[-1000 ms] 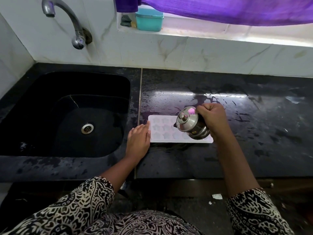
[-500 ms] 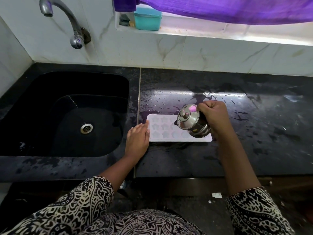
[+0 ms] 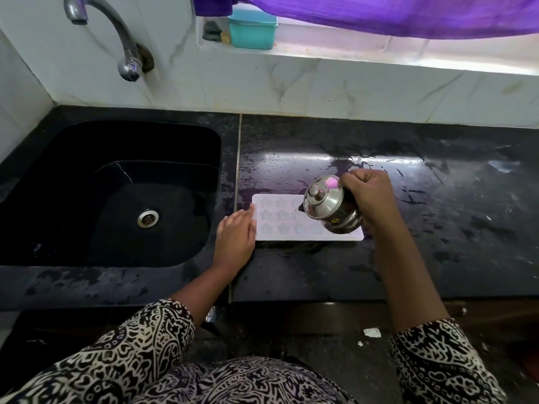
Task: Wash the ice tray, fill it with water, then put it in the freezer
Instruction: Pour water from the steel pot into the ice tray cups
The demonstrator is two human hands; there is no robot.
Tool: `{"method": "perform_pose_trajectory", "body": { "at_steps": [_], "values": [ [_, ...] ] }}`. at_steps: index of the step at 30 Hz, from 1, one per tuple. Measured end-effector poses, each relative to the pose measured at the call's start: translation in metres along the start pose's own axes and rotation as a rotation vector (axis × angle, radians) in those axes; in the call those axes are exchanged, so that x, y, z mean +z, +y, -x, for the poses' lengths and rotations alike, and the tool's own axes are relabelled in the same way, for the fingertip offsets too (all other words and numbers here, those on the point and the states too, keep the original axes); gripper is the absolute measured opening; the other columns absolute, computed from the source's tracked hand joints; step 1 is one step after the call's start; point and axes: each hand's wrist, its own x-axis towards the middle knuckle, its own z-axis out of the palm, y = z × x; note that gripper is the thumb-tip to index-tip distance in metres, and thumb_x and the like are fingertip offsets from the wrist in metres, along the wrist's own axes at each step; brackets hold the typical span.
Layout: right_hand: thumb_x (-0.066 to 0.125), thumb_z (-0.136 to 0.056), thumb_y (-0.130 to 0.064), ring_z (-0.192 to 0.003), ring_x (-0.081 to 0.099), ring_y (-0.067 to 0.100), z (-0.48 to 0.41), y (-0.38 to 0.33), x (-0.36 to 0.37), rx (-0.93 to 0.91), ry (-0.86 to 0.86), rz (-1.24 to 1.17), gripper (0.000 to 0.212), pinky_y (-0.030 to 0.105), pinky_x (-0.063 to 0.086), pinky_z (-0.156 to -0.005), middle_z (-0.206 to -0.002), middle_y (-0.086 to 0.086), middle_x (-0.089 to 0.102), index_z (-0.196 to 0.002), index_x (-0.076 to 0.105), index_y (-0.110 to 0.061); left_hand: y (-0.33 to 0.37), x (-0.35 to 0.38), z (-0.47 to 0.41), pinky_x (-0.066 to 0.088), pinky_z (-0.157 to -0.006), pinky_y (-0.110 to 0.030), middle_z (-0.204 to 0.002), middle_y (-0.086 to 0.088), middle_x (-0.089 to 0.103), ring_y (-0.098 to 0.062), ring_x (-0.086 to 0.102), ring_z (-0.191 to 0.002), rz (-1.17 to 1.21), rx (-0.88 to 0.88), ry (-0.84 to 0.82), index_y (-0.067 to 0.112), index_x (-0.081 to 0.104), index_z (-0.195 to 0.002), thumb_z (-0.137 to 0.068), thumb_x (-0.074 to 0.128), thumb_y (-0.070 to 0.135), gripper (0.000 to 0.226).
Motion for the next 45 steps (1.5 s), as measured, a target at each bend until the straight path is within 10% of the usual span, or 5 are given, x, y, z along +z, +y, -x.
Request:
{"method": "perform_pose_trajectory", "body": {
  "at_steps": [12, 45],
  "values": [
    [0.061, -0.066, -0.01, -0.052, 0.04, 0.015, -0.002, 0.019, -0.011, 0.227, 0.121, -0.325, 0.022, 0.026, 0.037, -0.052, -0.047, -0.002, 0.041, -0.049, 0.047, -0.014, -0.002, 0.001, 0.0, 0.023, -0.113, -0.041, -0.14, -0.004, 0.052, -0.02, 0.039, -0.136, 0.006, 0.002, -0.014, 0.014, 0.039, -0.144, -0.093, 0.022, 0.034, 0.057],
    [0.061, -0.073, -0.01, -0.043, 0.025, 0.011, 0.003, 0.023, -0.021, 0.005, 0.073, 0.064, 0.024, 0.021, 0.024, -0.045, -0.045, 0.0, 0.029, -0.055, 0.047, -0.001, -0.003, 0.003, 0.0, 0.026, -0.111, -0.043, -0.136, -0.008, 0.056, -0.022, 0.043, -0.132, 0.01, 0.02, 0.017, 0.012, 0.043, -0.142, -0.094, 0.027, 0.03, 0.055]
  ]
}}
